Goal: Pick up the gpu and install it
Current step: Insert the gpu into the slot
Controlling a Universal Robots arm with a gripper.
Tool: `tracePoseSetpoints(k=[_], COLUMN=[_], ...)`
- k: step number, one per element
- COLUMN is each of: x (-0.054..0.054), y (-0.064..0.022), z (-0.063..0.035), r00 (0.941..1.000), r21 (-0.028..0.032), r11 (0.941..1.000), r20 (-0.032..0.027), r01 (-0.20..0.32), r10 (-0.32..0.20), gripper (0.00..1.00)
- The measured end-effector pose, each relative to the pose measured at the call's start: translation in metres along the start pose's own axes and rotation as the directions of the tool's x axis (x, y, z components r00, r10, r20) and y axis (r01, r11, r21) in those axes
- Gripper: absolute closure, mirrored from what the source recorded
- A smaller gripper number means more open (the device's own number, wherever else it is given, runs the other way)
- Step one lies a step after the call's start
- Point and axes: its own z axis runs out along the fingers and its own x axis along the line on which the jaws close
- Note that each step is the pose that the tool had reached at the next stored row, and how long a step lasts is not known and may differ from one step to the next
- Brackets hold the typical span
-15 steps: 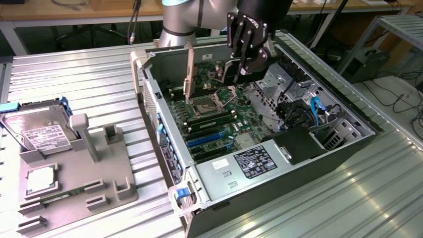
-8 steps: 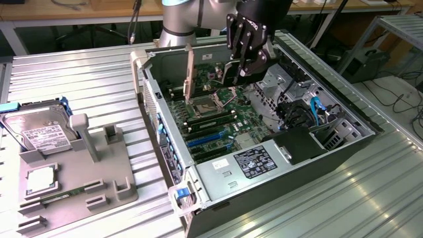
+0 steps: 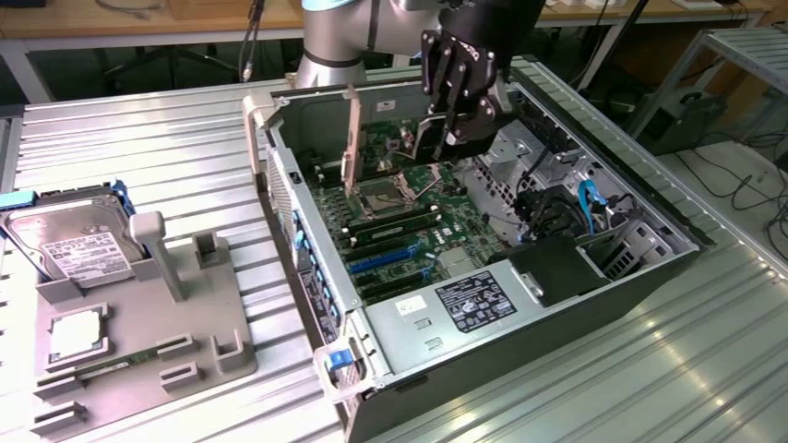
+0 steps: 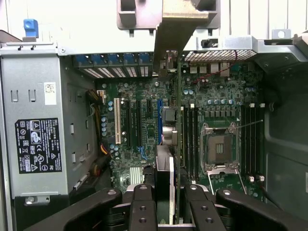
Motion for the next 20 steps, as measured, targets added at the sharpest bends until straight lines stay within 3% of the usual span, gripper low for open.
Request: tracePoseSetpoints(k=[20], x=[0.000], y=[-0.0003], z=[0.0124], r00=[1.0000], r21=[-0.0001], r11=[1.0000], r20=[-0.0001], r01=[0.003], r10=[-0.003], gripper=[0.72])
